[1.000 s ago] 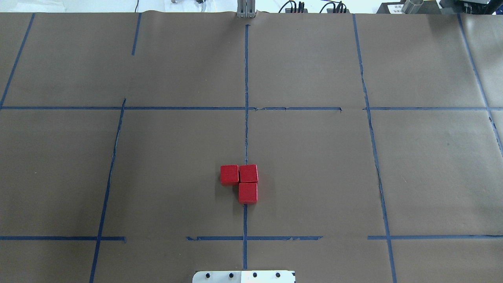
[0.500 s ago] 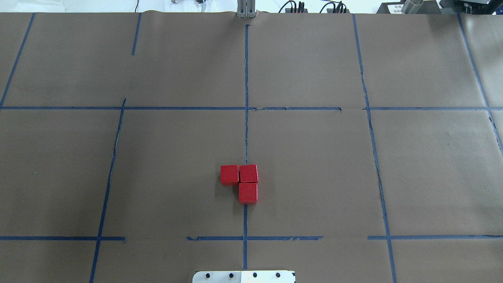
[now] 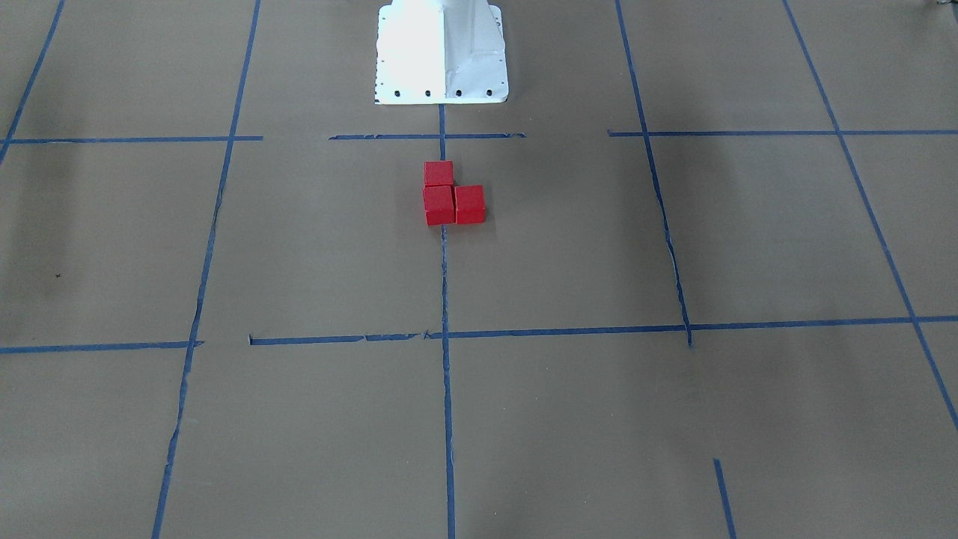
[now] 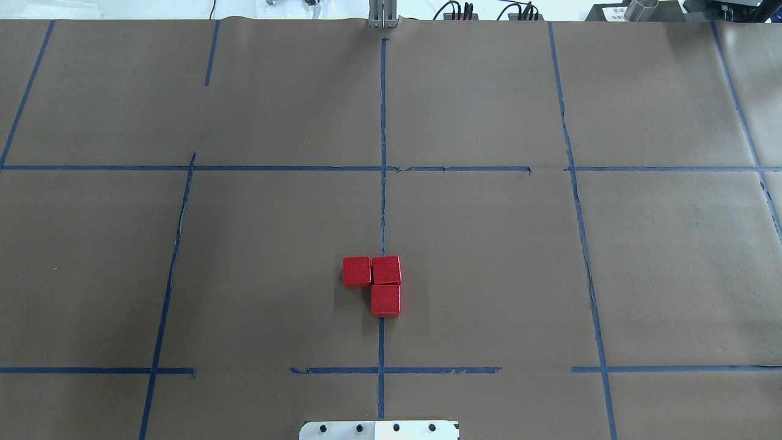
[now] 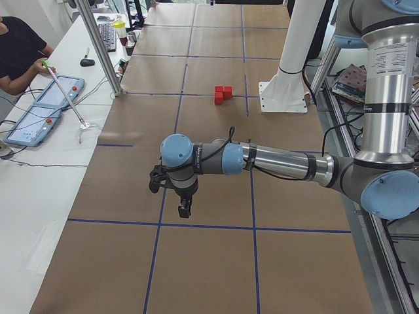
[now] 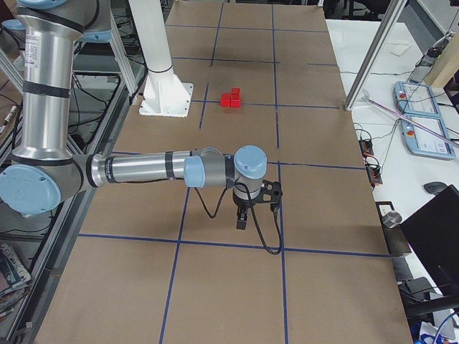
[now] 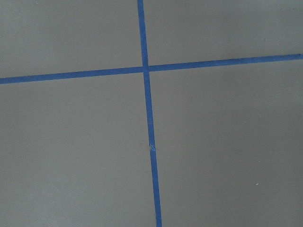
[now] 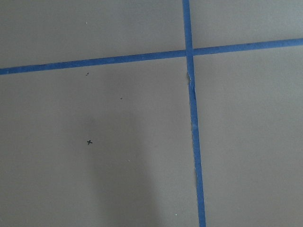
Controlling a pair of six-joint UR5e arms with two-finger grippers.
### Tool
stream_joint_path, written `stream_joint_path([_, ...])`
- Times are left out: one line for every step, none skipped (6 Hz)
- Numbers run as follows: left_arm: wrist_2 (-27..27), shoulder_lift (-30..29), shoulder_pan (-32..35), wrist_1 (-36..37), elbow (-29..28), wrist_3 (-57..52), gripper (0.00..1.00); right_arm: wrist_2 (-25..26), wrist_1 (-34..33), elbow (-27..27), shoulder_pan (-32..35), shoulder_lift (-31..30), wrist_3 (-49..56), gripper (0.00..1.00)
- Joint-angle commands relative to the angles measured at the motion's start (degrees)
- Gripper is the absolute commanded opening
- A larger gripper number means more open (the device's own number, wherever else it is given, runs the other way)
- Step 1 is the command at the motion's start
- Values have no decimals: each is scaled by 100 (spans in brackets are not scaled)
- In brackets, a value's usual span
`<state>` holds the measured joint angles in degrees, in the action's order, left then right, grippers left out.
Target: Form red blocks into L shape at center
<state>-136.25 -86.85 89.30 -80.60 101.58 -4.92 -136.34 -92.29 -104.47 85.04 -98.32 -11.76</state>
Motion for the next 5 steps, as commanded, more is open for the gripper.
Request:
stream_joint_path([-6, 45, 8, 9, -41, 0, 100, 29, -26, 66, 4, -116, 7, 100])
stream_joint_path([-6, 46, 8, 44, -59, 0, 100, 12, -17, 76, 22, -239, -1, 100])
stream_joint_path([-6, 46, 8, 53, -50, 0, 100, 29, 1, 58, 22, -275, -2, 100])
stream_joint_path([-6, 37, 8, 53, -42, 9, 100, 55, 1, 15, 31, -258, -10, 100])
stream_joint_path([2, 28, 0, 45, -16, 9, 100, 64, 1, -12, 31, -257, -2, 100])
